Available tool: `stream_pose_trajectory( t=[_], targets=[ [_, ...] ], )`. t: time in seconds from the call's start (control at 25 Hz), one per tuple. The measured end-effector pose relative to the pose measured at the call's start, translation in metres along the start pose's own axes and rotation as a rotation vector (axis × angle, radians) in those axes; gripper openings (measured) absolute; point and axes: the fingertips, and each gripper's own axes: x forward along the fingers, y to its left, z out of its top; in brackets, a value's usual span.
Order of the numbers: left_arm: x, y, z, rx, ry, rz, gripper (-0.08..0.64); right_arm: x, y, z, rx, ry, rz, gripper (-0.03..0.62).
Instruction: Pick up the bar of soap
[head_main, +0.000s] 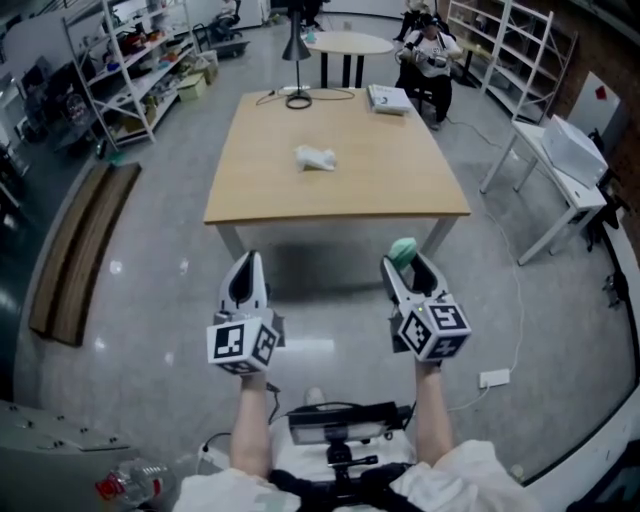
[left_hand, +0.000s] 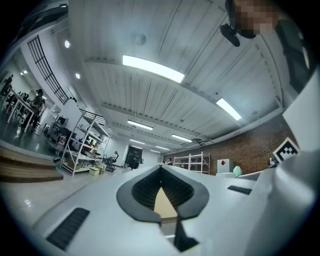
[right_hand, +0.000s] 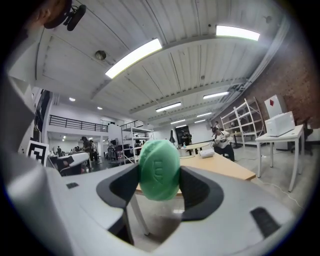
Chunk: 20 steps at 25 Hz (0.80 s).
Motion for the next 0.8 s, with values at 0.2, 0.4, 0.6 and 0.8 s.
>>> stream_pose_trajectory(
  t=[0.2,0.4,0.6,0.8],
  targets=[
    [-0.069,-0.064,0.006,0.009,-0.005,-0.008,0.012,-0.088,-0.004,-0.01,0.026,-0.009,0.015,0.262],
    [-0.135,-0.124,-0.012,-0.012,0.013,-0.012,0.012,-0.17,0.0,-0.029,0.059,-0.02,0.095,0.262],
    [-0.216,-0.175,0.001,0.011,0.039,0.007,0.012,-0.256,0.027,-0.039,0.085,-0.009,0.146,0.262],
    [-0.262,-0.191,0.014,0.032,0.055,0.024,0.012,-0.295,0.056,-0.044,0.092,0.004,0.193,0.262]
  ],
)
